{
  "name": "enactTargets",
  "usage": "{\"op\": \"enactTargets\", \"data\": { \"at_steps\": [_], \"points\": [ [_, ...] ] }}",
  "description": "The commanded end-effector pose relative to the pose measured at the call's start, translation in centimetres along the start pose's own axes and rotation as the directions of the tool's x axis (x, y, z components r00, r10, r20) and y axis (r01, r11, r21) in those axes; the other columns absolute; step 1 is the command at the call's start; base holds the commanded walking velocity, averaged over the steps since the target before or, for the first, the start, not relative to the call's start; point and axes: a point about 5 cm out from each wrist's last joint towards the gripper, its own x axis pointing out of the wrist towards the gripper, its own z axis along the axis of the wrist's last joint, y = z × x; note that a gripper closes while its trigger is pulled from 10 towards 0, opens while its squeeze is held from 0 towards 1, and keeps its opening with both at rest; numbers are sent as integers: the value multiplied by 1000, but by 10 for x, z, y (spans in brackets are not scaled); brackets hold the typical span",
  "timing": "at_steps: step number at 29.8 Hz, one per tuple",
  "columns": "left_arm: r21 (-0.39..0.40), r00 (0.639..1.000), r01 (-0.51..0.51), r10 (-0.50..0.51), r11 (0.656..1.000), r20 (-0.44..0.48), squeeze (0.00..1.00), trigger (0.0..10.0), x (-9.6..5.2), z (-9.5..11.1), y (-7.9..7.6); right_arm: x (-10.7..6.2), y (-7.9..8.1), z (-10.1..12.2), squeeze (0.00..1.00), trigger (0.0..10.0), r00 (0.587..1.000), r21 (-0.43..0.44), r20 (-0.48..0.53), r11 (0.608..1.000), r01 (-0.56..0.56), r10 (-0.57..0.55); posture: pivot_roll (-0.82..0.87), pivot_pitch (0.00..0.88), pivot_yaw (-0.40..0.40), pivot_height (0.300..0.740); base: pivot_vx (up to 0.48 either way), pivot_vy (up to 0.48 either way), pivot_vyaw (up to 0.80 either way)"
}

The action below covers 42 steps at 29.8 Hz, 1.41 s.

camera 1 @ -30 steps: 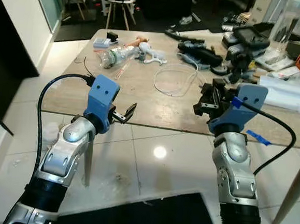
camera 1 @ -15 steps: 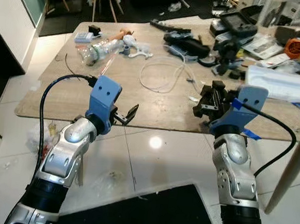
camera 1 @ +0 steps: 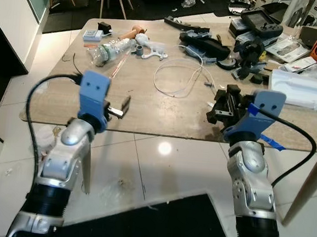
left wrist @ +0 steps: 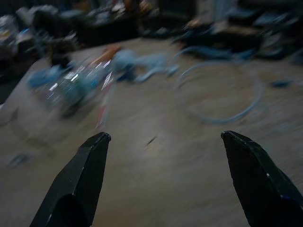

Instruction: Picking trash to rubbish bin

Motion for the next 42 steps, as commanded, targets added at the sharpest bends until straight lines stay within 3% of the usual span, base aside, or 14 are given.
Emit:
{"op": "enactTargets", "data": {
  "at_steps": [1, 6, 11, 22, 35, 42],
  "points": [
    [-11, 1000, 15, -15, 1000, 17, 0, 10000, 1, 2, -2, -1, -5, 1, 0, 10000, 1000, 3, 12, 1000, 18, -18, 23, 123, 99, 740, 0, 0, -800],
    [14, 999, -34, 34, 999, 14, 0, 10000, -1, 1, 8, 2, -13, 2, 0, 10000, 998, -29, 17, 998, 59, -59, 24, 121, 90, 740, 0, 0, -800],
    [-9, 997, -74, 73, 997, -23, 0, 10000, -6, -7, 14, -2, -18, -6, 0, 10000, 996, -69, -29, 994, 86, -88, 31, 120, 86, 740, 0, 0, -800],
    [39, 995, -88, 90, 995, -34, 0, 10000, -15, -20, 27, -22, -34, -32, 0, 10000, 985, -131, -106, 984, 122, -136, 25, 117, 82, 740, 0, 0, -800],
    [40, 992, -121, 122, 992, -16, 0, 10000, -12, -20, 30, -25, -26, -36, 0, 10000, 984, -113, -118, 986, 123, -136, 7, 117, 83, 740, 0, 0, -800],
    [45, 994, -108, 109, 993, -15, 0, 10000, -14, -22, 30, -34, -16, -48, 0, 10000, 984, -102, -142, 990, 93, -107, 3, 119, 80, 740, 0, 0, -800]
  ]
}}
